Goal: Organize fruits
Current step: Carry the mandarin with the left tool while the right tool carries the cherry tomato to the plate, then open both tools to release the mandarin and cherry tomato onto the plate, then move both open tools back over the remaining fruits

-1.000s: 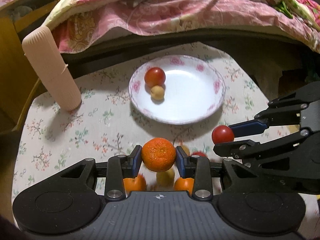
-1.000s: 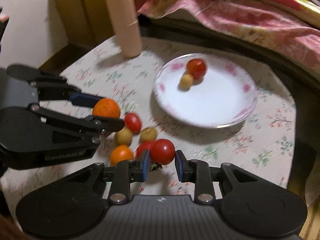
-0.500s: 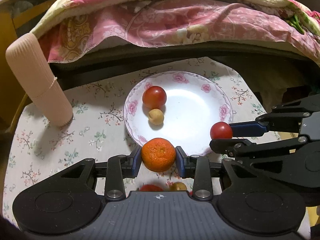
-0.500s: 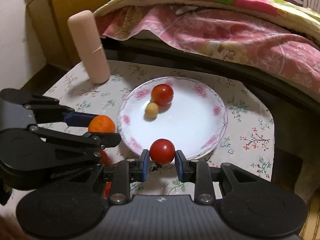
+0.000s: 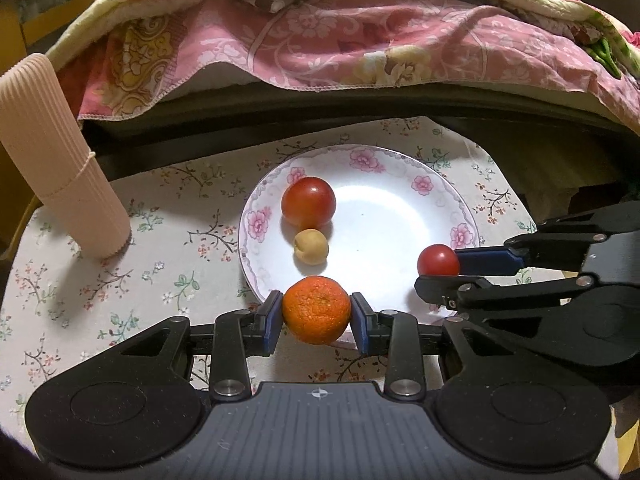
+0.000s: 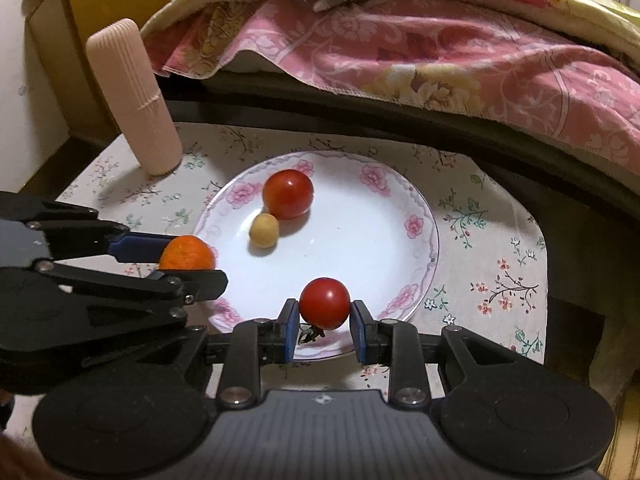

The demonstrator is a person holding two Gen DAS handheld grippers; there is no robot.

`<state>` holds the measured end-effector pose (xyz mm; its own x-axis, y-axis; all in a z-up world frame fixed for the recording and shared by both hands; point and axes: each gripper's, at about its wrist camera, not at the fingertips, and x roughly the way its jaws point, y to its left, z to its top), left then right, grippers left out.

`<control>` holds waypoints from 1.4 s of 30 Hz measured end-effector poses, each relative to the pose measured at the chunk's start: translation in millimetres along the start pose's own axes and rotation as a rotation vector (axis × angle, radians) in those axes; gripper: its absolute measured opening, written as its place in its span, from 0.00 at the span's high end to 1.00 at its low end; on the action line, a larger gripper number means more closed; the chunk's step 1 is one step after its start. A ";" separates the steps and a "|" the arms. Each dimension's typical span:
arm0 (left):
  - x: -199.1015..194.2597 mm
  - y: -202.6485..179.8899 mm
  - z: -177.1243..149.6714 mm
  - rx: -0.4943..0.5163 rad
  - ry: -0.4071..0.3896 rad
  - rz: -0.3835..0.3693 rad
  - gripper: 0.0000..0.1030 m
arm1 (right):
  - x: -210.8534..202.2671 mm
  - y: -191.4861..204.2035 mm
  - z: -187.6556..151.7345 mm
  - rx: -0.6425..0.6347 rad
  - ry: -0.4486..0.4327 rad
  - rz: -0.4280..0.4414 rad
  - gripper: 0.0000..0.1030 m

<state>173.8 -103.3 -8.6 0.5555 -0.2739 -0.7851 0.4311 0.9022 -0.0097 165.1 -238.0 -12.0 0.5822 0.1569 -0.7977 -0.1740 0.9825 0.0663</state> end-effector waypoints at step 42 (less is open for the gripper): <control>-25.7 -9.6 -10.8 0.080 -0.028 0.043 0.33 | -19.0 -5.0 -3.5 0.024 -0.048 0.013 0.71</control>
<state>147.7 -101.4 4.9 0.5940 -0.2454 -0.7661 0.4610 0.8843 0.0743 152.1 -246.3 0.7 0.6173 0.1733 -0.7674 -0.1630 0.9824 0.0907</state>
